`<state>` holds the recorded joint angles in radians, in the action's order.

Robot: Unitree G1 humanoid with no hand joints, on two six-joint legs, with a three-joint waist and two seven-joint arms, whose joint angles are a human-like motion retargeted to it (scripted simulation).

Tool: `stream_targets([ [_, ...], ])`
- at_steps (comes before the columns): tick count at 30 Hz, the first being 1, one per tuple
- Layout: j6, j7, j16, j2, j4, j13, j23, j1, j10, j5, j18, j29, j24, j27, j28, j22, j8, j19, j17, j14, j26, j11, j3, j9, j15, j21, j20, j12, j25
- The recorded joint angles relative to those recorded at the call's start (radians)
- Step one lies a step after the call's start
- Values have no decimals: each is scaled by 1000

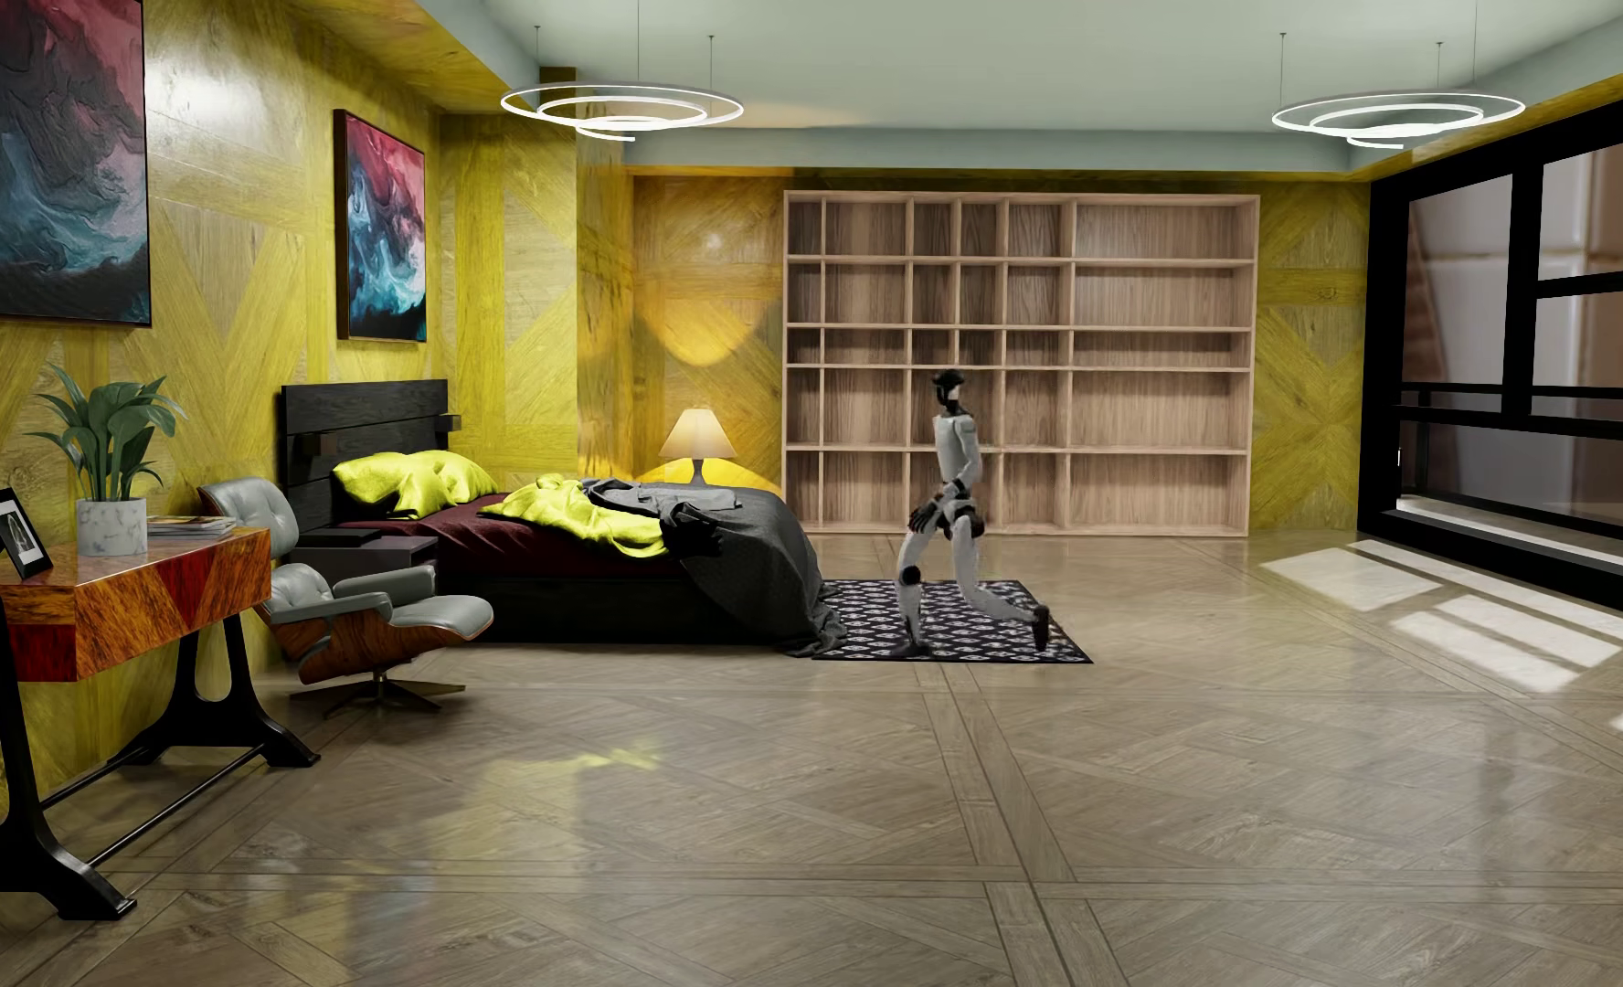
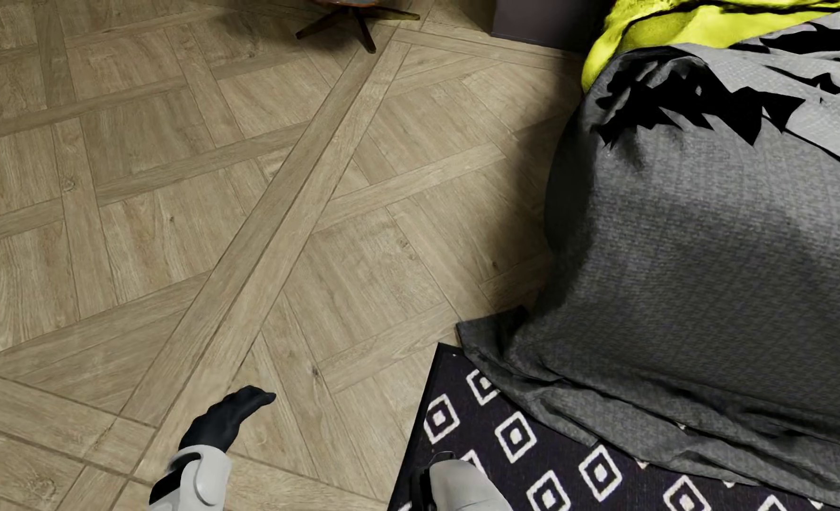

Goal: Go to dark armchair

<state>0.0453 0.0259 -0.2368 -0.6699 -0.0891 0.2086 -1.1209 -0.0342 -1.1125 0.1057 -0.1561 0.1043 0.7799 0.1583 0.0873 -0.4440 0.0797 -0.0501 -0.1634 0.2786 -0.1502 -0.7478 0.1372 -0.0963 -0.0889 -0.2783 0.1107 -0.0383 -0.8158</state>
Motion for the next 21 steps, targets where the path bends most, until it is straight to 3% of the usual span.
stream_targets([
  [2,42,38,-14,188,-47,-104,96,321,-239,65,28,-72,97,-79,-90,-182,28,-2,51,-171,-62,82,-17,-10,-106,39,125,-15,-31],
  [4,57,20,13,400,-72,-214,221,590,-191,118,78,-207,131,-121,-162,-355,9,-14,105,-331,-90,216,-42,-5,-171,69,182,-70,-50],
  [6,56,-49,36,588,-107,-339,374,774,81,141,123,-250,104,-191,-235,-414,-39,-18,125,-417,-59,318,-73,5,-207,42,160,-161,-52],
  [8,44,-80,64,751,-96,-461,540,844,539,123,101,-276,63,-261,-226,-399,-111,-12,113,-418,-5,392,-108,16,-200,7,123,-250,-31],
  [10,15,-76,95,878,-55,-506,654,829,800,68,49,-322,90,-278,-183,-433,-163,8,95,-389,-14,372,-140,27,-98,5,128,-301,20],
  [11,-7,-114,113,905,-38,-491,691,838,703,34,85,-336,123,-265,-201,-469,-178,40,74,-299,-35,289,-153,30,7,11,141,-307,48],
  [12,-34,-151,131,888,-14,-461,718,851,551,3,134,-342,145,-242,-235,-502,-192,118,44,-220,-44,130,-162,28,155,16,146,-295,68],
  [13,-65,-180,144,814,17,-425,723,844,415,-21,173,-343,152,-209,-260,-523,-200,204,17,-261,-40,-95,-168,21,311,20,135,-266,76],
  [14,-92,-211,154,687,50,-394,688,808,339,-42,202,-339,154,-162,-255,-520,-206,259,4,-351,-39,-322,-172,11,366,19,110,-223,76],
  [16,-133,-263,170,373,114,-359,492,642,364,-87,215,-274,159,-45,-123,-436,-215,184,8,-480,-59,-589,-173,-3,212,-15,33,-130,72],
  [17,-146,-273,181,234,148,-343,362,533,432,-118,213,-199,142,-6,-31,-378,-203,133,5,-514,-56,-594,-169,-5,148,-52,-8,-86,55],
  [19,-154,-247,185,34,209,-283,135,318,577,-171,207,-13,69,-12,56,-293,-142,74,-22,-540,13,-396,-148,-1,36,-159,-51,11,-28],
  [21,-153,-175,147,-61,245,-189,42,131,682,-211,197,136,45,-75,23,-203,-66,53,-57,-533,94,2,-114,12,-16,-206,2,132,-87],
])
